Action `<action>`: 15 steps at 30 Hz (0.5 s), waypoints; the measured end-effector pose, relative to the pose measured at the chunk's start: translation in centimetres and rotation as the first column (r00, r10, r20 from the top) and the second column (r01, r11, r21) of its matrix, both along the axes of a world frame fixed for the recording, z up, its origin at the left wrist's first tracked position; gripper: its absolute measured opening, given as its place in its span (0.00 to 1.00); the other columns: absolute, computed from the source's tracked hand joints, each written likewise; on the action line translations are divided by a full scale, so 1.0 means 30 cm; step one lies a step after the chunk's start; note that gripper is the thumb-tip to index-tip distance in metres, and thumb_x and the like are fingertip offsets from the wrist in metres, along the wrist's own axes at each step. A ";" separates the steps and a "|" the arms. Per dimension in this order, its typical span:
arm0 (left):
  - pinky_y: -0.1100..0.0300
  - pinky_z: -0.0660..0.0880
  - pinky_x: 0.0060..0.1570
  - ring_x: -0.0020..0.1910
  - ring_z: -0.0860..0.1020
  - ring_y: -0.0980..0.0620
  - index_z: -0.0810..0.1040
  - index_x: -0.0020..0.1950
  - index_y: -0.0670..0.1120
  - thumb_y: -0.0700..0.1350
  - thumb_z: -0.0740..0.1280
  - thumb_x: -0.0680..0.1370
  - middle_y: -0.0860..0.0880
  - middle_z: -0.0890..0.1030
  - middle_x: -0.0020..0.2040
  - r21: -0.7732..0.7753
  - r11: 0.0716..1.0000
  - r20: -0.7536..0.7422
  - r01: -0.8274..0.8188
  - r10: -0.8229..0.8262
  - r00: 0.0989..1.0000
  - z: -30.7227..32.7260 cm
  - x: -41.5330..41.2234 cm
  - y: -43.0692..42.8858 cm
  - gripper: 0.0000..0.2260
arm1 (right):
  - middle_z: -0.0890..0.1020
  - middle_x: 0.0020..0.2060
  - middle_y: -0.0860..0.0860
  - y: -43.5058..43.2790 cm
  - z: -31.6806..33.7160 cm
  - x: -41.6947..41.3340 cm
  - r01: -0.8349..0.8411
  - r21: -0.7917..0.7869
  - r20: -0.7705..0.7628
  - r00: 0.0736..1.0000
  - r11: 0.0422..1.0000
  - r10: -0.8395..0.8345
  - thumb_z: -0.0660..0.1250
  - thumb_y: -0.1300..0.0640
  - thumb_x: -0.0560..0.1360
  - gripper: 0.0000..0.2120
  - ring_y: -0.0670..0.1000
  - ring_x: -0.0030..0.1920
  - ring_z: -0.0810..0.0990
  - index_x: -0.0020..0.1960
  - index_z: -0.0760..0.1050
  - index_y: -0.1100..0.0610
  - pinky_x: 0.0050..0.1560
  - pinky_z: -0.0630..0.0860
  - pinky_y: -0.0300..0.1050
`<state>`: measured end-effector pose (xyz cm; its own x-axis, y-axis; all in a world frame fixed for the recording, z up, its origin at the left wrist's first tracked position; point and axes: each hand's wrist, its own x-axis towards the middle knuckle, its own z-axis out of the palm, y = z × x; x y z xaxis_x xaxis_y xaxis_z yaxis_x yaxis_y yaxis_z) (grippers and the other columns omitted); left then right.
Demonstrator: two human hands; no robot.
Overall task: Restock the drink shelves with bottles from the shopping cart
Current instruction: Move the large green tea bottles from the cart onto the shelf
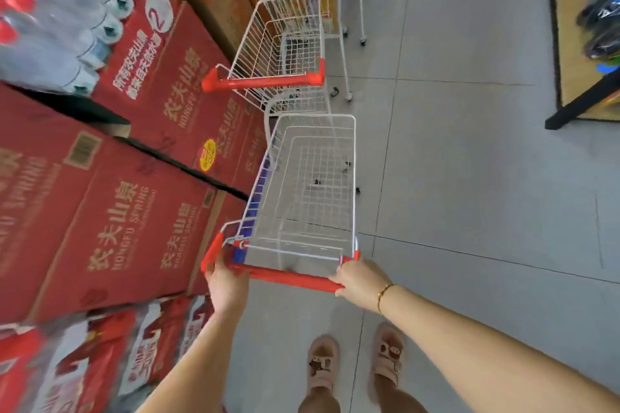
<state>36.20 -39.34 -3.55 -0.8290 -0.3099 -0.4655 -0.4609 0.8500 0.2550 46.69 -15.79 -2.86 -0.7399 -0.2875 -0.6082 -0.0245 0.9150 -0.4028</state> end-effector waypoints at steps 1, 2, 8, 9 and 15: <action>0.52 0.80 0.45 0.43 0.82 0.43 0.77 0.53 0.40 0.42 0.69 0.68 0.40 0.80 0.49 0.079 0.982 -0.001 -0.171 0.172 0.985 -0.003 0.011 0.005 0.15 | 0.79 0.55 0.59 -0.031 -0.007 -0.038 -0.013 -0.005 -0.006 1.000 1.000 0.013 0.60 0.52 0.78 0.15 0.60 0.55 0.78 0.61 0.75 0.57 0.52 0.76 0.52; 0.56 0.81 0.37 0.37 0.82 0.44 0.76 0.50 0.36 0.42 0.70 0.70 0.39 0.81 0.46 0.160 0.930 0.052 -0.330 0.326 0.944 -0.017 0.015 0.017 0.13 | 0.78 0.56 0.60 -0.058 -0.016 -0.074 -0.020 -0.015 -0.015 1.000 1.000 0.019 0.60 0.52 0.78 0.15 0.60 0.55 0.78 0.61 0.75 0.57 0.53 0.76 0.51; 0.54 0.80 0.38 0.42 0.81 0.41 0.71 0.57 0.35 0.36 0.72 0.70 0.39 0.81 0.45 0.354 0.704 0.171 -0.616 0.599 0.782 -0.063 -0.079 0.018 0.18 | 0.79 0.53 0.57 -0.148 -0.045 -0.217 -0.058 -0.059 -0.101 0.994 0.997 0.052 0.60 0.52 0.78 0.16 0.58 0.54 0.78 0.64 0.73 0.54 0.51 0.77 0.52; 0.52 0.80 0.36 0.39 0.81 0.42 0.69 0.58 0.37 0.34 0.70 0.71 0.39 0.79 0.44 0.404 0.656 0.157 -0.637 0.637 0.755 -0.060 -0.097 0.019 0.19 | 0.79 0.53 0.56 -0.154 -0.047 -0.240 -0.062 -0.069 -0.110 0.992 0.996 0.054 0.60 0.51 0.78 0.16 0.58 0.54 0.78 0.64 0.73 0.53 0.51 0.77 0.53; 0.40 0.78 0.47 0.47 0.80 0.37 0.56 0.76 0.45 0.32 0.68 0.73 0.38 0.77 0.56 0.580 0.484 0.145 -0.655 0.729 0.668 -0.067 -0.211 0.039 0.35 | 0.78 0.56 0.54 -0.149 -0.039 -0.367 0.024 -0.137 -0.010 1.000 0.990 -0.025 0.62 0.52 0.77 0.17 0.56 0.56 0.78 0.66 0.73 0.49 0.55 0.75 0.47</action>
